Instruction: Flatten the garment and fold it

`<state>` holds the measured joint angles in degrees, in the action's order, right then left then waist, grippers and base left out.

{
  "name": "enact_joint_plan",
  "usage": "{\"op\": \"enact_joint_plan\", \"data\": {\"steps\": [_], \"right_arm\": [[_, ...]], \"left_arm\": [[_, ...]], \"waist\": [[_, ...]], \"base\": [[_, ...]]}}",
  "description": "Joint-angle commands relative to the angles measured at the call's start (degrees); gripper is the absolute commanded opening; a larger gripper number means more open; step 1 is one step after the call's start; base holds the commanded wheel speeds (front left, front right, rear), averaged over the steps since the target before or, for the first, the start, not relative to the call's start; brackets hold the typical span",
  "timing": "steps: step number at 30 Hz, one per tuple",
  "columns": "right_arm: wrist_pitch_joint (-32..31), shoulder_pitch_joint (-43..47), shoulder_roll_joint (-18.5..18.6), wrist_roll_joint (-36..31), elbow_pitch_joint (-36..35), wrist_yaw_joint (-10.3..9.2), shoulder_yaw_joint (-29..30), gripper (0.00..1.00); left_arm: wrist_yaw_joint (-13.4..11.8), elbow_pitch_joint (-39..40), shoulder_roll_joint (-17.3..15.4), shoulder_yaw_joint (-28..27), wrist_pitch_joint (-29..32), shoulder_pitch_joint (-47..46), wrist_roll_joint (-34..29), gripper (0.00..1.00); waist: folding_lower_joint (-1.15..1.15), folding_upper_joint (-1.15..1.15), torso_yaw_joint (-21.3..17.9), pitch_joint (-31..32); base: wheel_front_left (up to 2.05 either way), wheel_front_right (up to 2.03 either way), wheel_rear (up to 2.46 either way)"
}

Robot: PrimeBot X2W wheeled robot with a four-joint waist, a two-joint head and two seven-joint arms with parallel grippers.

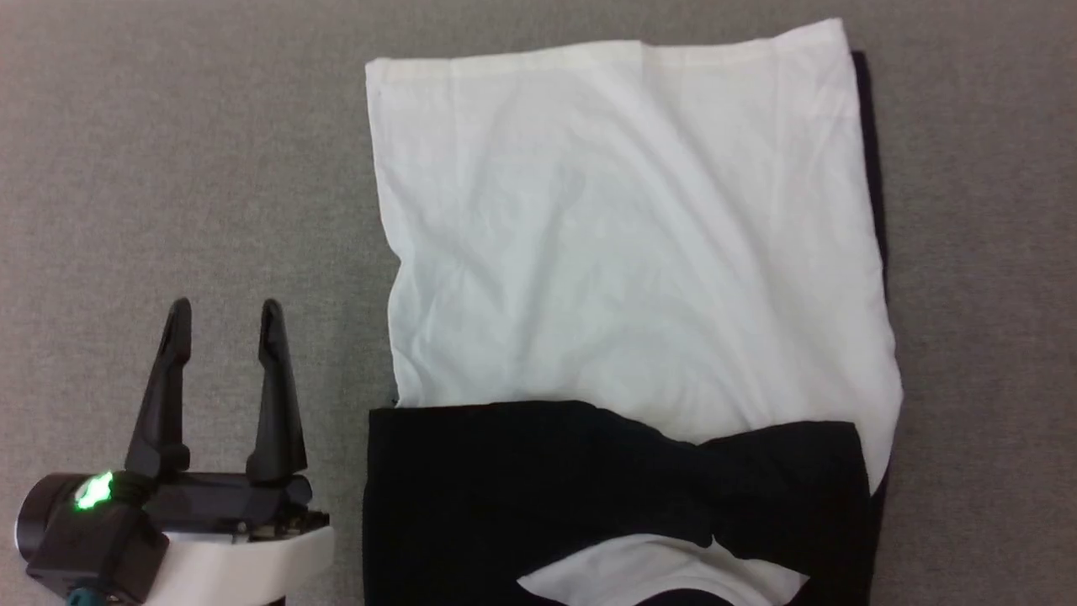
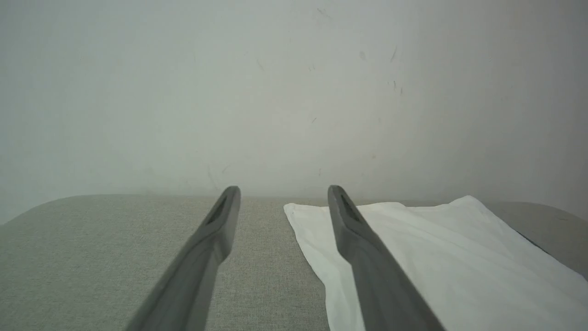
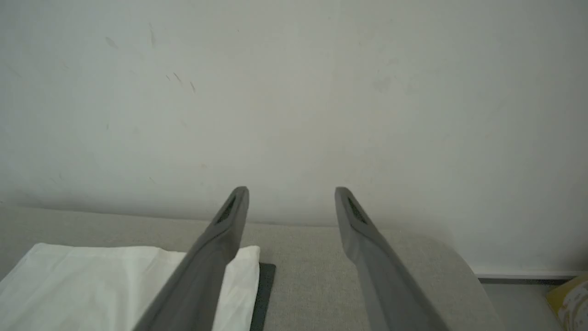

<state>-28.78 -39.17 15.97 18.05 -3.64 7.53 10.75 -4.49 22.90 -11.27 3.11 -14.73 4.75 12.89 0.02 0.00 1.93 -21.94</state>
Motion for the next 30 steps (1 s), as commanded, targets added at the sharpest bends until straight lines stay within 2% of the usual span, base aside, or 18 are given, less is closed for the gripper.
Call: {"op": "enact_joint_plan", "data": {"steps": [1,6,14,30], "right_arm": [[-3.56,-2.58,0.51,-1.01,2.75,-0.04,-0.13,1.0],[-10.66,-8.2,1.72,-6.12,8.99,-0.04,1.02,1.0],[-15.8,-11.35,3.16,-8.99,12.83,-0.04,-1.02,1.0],[-18.08,-11.82,5.37,-6.97,13.53,-0.04,-4.7,1.0]], "left_arm": [[0.73,0.24,0.36,-0.47,-0.27,-1.42,-0.6,1.0],[2.1,0.12,1.36,-0.36,-0.27,-3.54,-1.21,1.0],[3.99,-0.4,3.31,-0.18,-0.27,-6.32,-2.1,1.0],[6.93,-2.14,5.62,-1.21,-0.27,-8.47,-3.02,1.0]], "waist": [[-0.02,0.0,2.1,-5.09],[-0.02,0.0,3.64,-8.72],[-0.02,0.0,5.65,-13.57],[-0.02,0.0,6.88,-17.18]], "base": [[0.0,0.0,0.0],[0.0,0.0,0.0],[0.0,0.0,0.0],[0.0,0.0,0.0]]}}
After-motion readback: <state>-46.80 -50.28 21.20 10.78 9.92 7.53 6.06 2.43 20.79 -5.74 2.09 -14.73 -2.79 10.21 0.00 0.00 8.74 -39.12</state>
